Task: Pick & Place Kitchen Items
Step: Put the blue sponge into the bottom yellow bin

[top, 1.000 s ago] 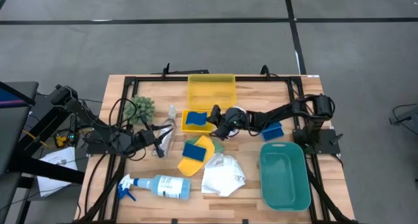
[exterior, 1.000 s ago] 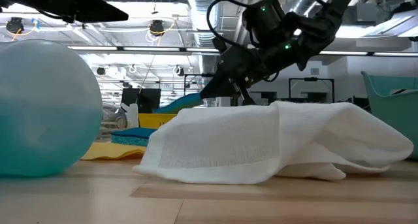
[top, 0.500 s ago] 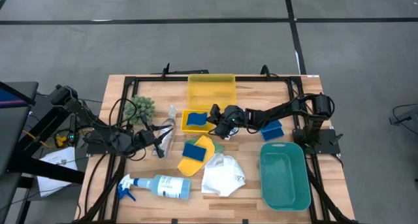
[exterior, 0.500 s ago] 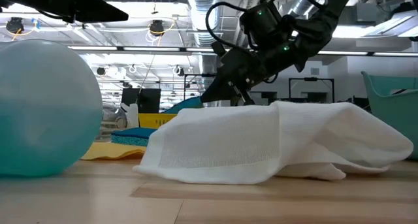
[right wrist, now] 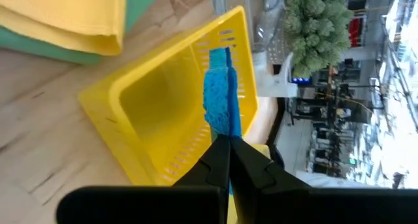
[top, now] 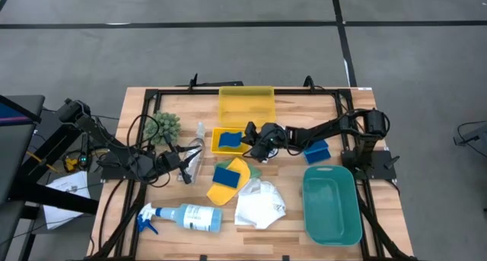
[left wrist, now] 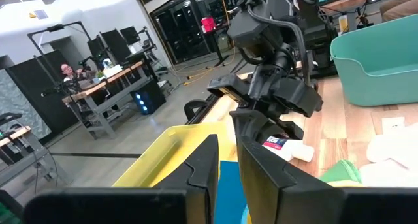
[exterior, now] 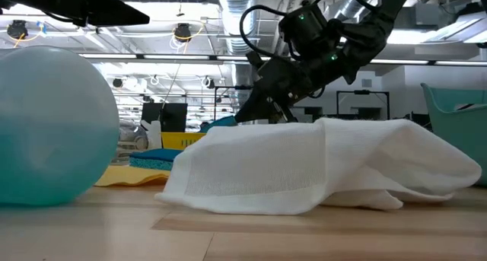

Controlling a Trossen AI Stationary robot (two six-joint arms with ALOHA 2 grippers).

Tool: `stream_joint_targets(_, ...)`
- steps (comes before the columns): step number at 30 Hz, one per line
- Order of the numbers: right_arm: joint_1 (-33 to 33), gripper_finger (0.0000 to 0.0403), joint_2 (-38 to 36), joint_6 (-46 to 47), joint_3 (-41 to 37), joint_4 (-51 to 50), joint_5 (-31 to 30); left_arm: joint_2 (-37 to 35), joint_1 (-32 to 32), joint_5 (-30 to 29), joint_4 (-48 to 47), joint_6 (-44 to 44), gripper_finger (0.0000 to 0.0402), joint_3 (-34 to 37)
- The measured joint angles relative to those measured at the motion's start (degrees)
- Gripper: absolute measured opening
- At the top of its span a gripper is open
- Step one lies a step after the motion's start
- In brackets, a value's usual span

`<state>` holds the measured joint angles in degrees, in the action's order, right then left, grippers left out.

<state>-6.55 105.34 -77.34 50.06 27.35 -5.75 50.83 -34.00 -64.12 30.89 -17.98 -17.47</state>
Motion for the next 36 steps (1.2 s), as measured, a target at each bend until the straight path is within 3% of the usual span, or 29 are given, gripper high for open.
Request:
stream_joint_targets(17, -0.4, 0.0003, 0.0, 0.2, 0.0, -0.2, 2.8, 0.0, 0.0, 0.0, 0.0, 0.0, 0.0054, 0.0)
stream_joint_targets(28, -0.8, 0.0102, 0.0, 0.4, 0.0, 1.6, 2.7, 0.0, 0.0, 0.0, 0.0, 0.0, 0.0054, 0.0)
stream_joint_targets(36, -0.6, 0.0143, 0.0, -0.1, 0.0, 4.7, -0.2, 0.0, 0.0, 0.0, -0.2, 0.0, 0.0054, 0.0)
